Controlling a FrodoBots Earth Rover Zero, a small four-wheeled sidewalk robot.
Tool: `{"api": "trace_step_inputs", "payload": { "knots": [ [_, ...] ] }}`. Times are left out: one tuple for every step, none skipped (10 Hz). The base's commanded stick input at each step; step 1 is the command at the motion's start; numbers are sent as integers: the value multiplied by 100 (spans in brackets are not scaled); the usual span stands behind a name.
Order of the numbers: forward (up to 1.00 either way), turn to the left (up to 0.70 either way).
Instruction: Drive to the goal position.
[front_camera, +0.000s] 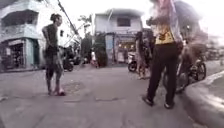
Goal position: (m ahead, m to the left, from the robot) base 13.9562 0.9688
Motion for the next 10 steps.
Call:
{"api": "trace_step_inputs", "payload": {
  "knots": [
    [0, 45],
    [0, 45],
    [0, 23],
    [31, 0],
    [100, 0],
    [100, 0],
    [100, 0],
    [100, 0],
    [100, 0],
    [100, 0]
  ]
}}
